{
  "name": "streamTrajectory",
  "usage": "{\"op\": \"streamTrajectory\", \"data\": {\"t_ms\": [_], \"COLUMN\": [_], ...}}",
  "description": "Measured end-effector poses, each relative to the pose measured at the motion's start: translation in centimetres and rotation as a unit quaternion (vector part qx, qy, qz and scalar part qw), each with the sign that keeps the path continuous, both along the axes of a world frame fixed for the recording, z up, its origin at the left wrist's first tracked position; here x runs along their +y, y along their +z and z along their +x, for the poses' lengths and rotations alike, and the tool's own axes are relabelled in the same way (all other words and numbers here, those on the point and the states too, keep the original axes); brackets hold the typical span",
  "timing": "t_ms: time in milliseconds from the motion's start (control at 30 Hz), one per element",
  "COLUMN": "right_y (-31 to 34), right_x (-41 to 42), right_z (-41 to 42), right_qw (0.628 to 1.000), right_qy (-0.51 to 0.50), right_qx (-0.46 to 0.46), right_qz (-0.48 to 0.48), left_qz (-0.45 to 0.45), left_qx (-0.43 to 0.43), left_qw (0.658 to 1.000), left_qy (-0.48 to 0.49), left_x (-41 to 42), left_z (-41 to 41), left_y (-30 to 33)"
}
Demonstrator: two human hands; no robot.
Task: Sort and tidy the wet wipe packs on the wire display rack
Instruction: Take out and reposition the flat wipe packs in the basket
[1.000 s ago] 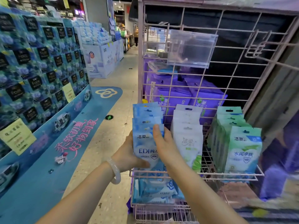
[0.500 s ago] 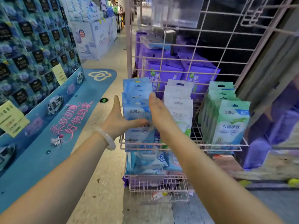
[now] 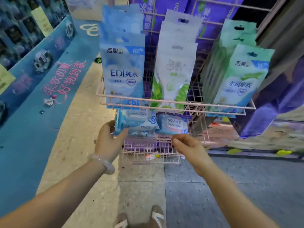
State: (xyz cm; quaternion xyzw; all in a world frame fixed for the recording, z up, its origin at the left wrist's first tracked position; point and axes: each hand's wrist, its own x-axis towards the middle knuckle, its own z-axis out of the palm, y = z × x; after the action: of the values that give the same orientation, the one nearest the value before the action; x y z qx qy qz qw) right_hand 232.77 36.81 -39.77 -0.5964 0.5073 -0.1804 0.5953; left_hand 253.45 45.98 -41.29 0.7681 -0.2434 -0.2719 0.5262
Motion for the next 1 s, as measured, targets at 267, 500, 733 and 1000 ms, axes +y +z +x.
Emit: {"op": "streamTrajectory", "data": {"t_ms": [267,500,733,1000], "right_y": [0.5,-0.9,-2.3,-1.8], "right_x": [-1.3,1.5,1.1,-2.5], "right_z": [8.3,4.7,-0.7,2.2], "right_qw": [0.998,0.988,0.970,0.985], "right_qy": [0.037,0.036,0.194,0.167], "right_qx": [-0.039,-0.138,-0.122,-0.038], "right_qz": [0.029,0.062,0.079,0.007], "left_qz": [0.042,-0.062,-0.039,-0.053], "left_qx": [0.041,0.119,0.316,0.389], "left_qw": [0.998,0.988,0.943,0.906], "left_qy": [0.018,0.073,0.091,0.157], "left_x": [-5.7,-2.3,1.2,4.3], "left_z": [0.4,-2.7,-6.0,-7.5], "left_y": [-1.0,-0.7,-1.9,-4.1]}}
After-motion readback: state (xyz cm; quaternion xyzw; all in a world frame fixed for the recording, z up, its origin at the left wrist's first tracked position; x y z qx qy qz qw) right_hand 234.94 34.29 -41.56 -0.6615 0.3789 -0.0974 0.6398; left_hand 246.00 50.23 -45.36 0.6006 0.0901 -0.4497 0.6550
